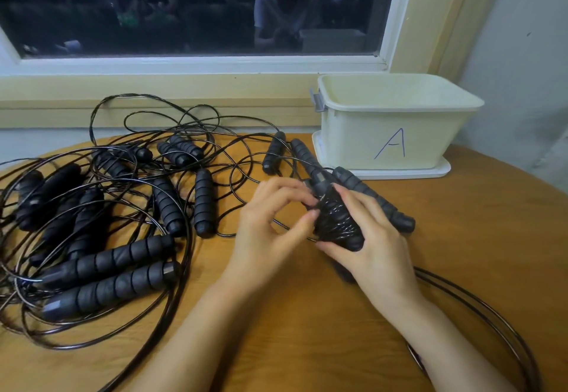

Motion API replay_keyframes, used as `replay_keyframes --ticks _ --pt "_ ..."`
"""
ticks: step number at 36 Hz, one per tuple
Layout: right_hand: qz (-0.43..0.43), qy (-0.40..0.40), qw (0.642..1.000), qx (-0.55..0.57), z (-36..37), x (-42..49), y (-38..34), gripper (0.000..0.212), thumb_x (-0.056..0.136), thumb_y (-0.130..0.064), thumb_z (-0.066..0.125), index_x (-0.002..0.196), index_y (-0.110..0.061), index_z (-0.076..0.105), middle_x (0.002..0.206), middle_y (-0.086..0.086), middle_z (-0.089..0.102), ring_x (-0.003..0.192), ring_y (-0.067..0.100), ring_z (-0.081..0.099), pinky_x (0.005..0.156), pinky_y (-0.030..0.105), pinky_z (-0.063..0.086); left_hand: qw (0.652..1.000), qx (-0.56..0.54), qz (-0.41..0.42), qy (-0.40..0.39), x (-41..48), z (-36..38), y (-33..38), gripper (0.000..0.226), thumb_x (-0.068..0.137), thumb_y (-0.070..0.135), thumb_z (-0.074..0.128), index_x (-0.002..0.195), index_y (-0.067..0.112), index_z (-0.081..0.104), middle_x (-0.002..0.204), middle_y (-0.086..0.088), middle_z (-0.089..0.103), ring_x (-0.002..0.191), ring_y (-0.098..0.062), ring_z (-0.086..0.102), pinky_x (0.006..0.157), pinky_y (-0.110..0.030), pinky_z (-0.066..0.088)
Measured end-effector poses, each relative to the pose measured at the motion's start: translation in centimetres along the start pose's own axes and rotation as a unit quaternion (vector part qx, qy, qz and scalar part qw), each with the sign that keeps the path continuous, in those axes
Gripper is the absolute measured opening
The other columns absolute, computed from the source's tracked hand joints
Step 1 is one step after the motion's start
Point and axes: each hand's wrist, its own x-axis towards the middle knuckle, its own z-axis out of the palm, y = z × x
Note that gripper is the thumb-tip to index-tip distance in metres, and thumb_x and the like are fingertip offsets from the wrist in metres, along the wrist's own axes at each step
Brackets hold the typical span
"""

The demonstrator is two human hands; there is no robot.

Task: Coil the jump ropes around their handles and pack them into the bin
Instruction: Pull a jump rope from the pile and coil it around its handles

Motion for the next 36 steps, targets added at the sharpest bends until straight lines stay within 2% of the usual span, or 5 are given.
replay_keyframes --ticks 13,19,23,29,36 --pt "-0.011 -0.080 0.994 0.074 0.1 0.0 -0.2 0.086 0.066 -0.039 0.088 0.142 -0.038 0.047 0.129 -0.043 0.041 0.119 -0.022 0.038 0.094 -0.002 0.030 0.945 -0.212 -0.250 -0.002 0.5 -0.5 -0.6 0.029 0.091 0.024 0.051 0.102 -0.001 0.061 0.117 0.001 0.063 0.107 -0.005 0.059 0.088 -0.017 0.047" --pt "-0.018 -0.110 0.986 0.126 -0.1 -0.1 -0.8 0.082 0.065 -0.036 0.089 0.133 -0.049 0.046 0.130 -0.035 0.046 0.123 -0.014 0.043 0.096 0.001 0.032 0.916 -0.246 -0.316 -0.005 0.7 -1.9 -1.4 0.034 0.087 0.026 0.059 0.105 -0.001 0.069 0.119 -0.009 0.069 0.112 -0.029 0.063 0.096 -0.040 0.051" --pt "-0.020 -0.145 0.979 0.142 -0.6 -0.3 -1.3 0.080 0.067 -0.033 0.089 0.125 -0.060 0.042 0.129 -0.037 0.046 0.124 -0.012 0.043 0.095 0.001 0.033 0.899 -0.263 -0.350 -0.019 0.9 -2.8 -1.3 0.015 0.081 0.025 0.068 0.074 0.012 0.065 0.099 -0.020 0.071 0.086 -0.023 0.067 0.076 -0.032 0.053" --pt "-0.028 -0.172 0.969 0.174 -0.9 -0.5 -1.7 0.079 0.067 -0.030 0.089 0.133 -0.047 0.049 0.130 -0.027 0.051 0.127 -0.002 0.046 0.100 0.009 0.037 0.886 -0.276 -0.371 -0.041 1.3 -3.8 -1.6 0.033 0.075 0.021 0.067 0.108 0.015 0.066 0.095 -0.019 0.073 0.079 -0.023 0.069 0.071 -0.033 0.055" --pt "-0.028 -0.194 0.962 0.190 -0.8 -0.5 -2.0 0.080 0.067 -0.027 0.089 0.136 -0.042 0.050 0.131 -0.027 0.051 0.129 -0.002 0.045 0.101 0.010 0.036 0.862 -0.299 -0.403 -0.065 1.3 -4.4 -2.1 0.021 0.072 0.017 0.065 0.089 0.010 0.075 0.082 -0.008 0.073 0.066 -0.013 0.067 0.055 -0.021 0.053"
